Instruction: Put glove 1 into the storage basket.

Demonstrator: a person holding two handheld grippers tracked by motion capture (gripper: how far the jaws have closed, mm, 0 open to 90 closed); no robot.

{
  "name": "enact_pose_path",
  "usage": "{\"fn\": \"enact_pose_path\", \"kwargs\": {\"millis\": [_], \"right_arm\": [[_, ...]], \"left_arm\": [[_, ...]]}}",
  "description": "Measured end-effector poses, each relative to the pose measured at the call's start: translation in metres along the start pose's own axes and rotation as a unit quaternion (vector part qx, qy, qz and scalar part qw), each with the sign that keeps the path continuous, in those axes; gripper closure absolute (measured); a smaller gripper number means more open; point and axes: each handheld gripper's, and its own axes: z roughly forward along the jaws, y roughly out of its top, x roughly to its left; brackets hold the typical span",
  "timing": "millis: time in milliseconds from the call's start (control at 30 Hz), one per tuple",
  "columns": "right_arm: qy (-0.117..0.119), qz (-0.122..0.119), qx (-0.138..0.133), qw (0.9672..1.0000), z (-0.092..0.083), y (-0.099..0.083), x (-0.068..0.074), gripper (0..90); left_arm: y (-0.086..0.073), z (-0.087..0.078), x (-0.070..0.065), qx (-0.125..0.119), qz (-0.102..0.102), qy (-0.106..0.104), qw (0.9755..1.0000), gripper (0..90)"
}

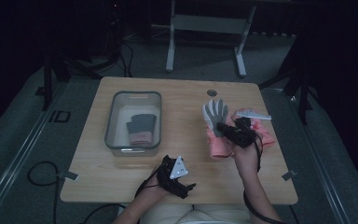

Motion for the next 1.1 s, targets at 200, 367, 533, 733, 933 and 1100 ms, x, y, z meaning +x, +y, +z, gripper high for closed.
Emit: {"fn": "enact_pose_path", "kwargs": {"millis": [200,367,533,733,933,1100], "right_arm": [[-0.041,0.006,0.029,0.9987,0.030,-0.019,-0.003,88.1],[-0.049,0.017,0.063,0.9966,0.059,-0.038,-0.003,88.1],[-0.051,0.021,0.084,0.9949,0.079,-0.044,0.004,87.8],[-0.056,0.021,0.110,0.9921,0.100,-0.049,0.009,85.6],[-0.061,0.020,0.114,0.9914,0.105,-0.050,0.011,81.5],[-0.047,0.009,0.091,0.9947,0.093,-0.042,0.014,74.4]], "left_arm": [[-0.001,-0.001,0.001,-0.002,0.007,-0.006,1.0000,1.7],[0.000,-0.002,0.002,-0.004,0.008,-0.004,1.0000,1.7],[-0.001,-0.002,0.001,-0.002,0.014,-0.004,0.9999,1.6],[-0.001,-0.001,0.000,0.000,0.017,-0.005,0.9998,1.6],[-0.001,-0.001,0.000,0.002,0.017,-0.009,0.9998,1.7],[-0.002,-0.001,0.002,0.000,0.016,-0.010,0.9998,1.7]]}}
